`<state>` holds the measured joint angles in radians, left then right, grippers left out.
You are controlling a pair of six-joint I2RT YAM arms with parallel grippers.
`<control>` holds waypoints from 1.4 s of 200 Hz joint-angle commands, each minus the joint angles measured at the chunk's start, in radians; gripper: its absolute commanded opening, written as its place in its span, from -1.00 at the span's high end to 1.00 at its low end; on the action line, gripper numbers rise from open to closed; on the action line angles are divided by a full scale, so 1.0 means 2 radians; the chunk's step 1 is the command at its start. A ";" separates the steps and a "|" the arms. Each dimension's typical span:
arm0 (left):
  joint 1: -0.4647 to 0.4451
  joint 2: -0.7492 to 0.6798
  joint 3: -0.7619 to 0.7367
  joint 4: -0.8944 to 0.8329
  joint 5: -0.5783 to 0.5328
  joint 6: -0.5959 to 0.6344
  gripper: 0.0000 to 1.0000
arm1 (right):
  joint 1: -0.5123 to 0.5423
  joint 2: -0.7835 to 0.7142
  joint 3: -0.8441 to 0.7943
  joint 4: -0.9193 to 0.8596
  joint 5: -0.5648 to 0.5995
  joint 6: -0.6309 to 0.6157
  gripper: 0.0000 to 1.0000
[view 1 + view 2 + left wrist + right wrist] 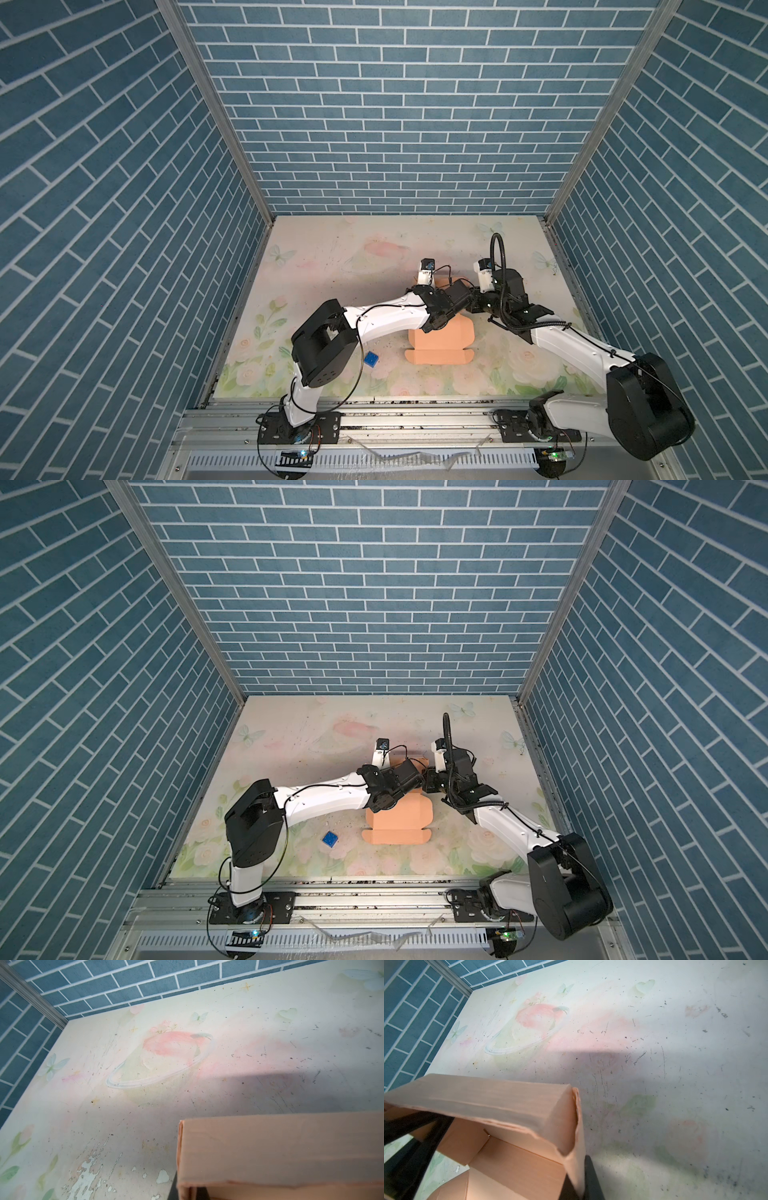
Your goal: Fold the paper box
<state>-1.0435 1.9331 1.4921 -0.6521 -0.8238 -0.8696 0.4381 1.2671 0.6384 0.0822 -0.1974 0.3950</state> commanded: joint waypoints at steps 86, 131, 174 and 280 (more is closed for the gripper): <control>0.018 -0.069 -0.057 0.013 0.025 -0.024 0.57 | -0.003 -0.006 0.003 -0.001 0.008 0.000 1.00; 0.020 -0.128 -0.102 0.046 0.027 -0.001 0.00 | -0.003 0.000 0.005 -0.001 0.009 -0.001 1.00; 0.033 -0.178 -0.133 0.059 0.063 0.016 -0.36 | 0.000 0.009 0.011 -0.009 0.011 -0.002 1.00; 0.129 -0.290 -0.142 -0.032 0.239 0.136 -0.57 | 0.043 0.086 0.106 -0.143 0.039 -0.034 1.00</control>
<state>-0.8330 1.3869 1.1957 -0.6064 -0.4351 -0.6968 0.5056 1.3926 0.7746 -0.0597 -0.1551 0.3676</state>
